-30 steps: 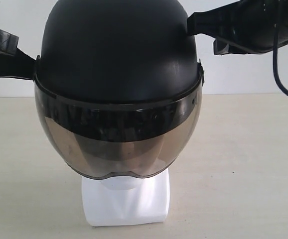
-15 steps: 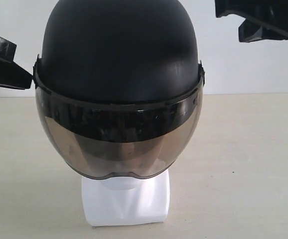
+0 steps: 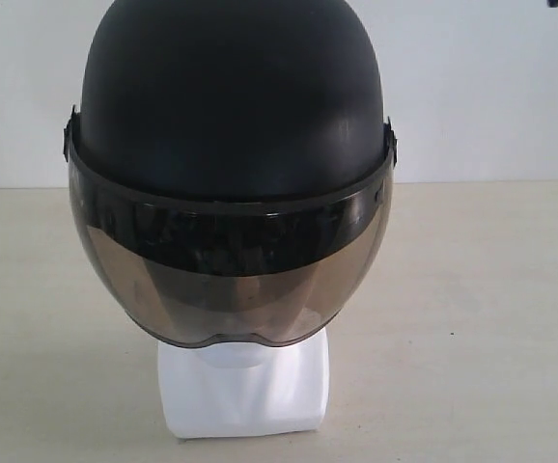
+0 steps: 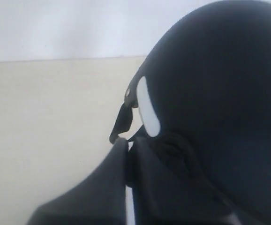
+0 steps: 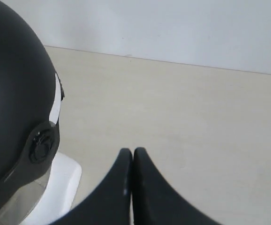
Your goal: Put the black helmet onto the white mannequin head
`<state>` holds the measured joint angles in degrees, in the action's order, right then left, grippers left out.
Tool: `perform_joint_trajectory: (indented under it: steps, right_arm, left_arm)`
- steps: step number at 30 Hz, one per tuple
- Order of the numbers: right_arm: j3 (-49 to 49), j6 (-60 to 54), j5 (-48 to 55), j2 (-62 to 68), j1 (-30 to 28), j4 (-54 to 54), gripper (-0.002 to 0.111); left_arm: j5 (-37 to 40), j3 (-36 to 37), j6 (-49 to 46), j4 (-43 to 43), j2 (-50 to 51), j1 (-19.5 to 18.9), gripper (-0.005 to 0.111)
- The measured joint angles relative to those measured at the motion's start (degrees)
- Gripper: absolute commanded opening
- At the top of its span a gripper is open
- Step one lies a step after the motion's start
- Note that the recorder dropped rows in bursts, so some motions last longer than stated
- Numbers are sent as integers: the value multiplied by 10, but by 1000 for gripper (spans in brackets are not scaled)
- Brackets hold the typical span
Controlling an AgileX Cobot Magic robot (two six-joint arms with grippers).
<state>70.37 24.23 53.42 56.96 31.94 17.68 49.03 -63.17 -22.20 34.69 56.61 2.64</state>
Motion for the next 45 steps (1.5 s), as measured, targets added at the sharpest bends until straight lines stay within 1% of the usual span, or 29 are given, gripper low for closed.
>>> perform_joint_trajectory:
  steps: [4, 8, 11, 12, 16, 18, 20, 25, 30, 35, 45]
  right_arm:
    - [-11, -13, 17, -45, 0, 1, 0]
    - [-76, -17, 31, -124, 0, 3, 0]
    - [-125, -17, 76, -177, 0, 3, 0]
    - [-133, -17, 83, -188, 0, 3, 0]
    - [-165, -17, 137, -249, 0, 3, 0]
    - [-167, -12, 159, -268, 0, -4, 0]
    - [-167, -6, 164, -278, 0, -10, 0]
    - [-167, -2, 164, -282, 0, -10, 0]
    - [-167, -1, 164, -282, 0, -11, 0]
    - [-167, -1, 164, -282, 0, -12, 0]
    - [-167, -1, 164, -282, 0, -12, 0]
  left_arm:
    - [0, 0, 1, 24, -41, 0, 4]
    - [0, 16, 1, 55, -97, 0, 4]
    - [0, 62, 1, 67, -144, 0, 4]
    - [0, 72, 1, 71, -152, 0, 4]
    - [1, 146, 1, 89, -225, 1, 4]
    - [-7, 175, 1, 90, -258, 23, 4]
    - [-12, 198, 1, 111, -278, 47, 4]
    - [-18, 215, 1, 143, -289, 62, 4]
    - [-19, 217, 1, 167, -289, 65, 4]
    - [-6, 217, 1, 215, -289, 65, 4]
    - [2, 217, 1, 225, -289, 65, 4]
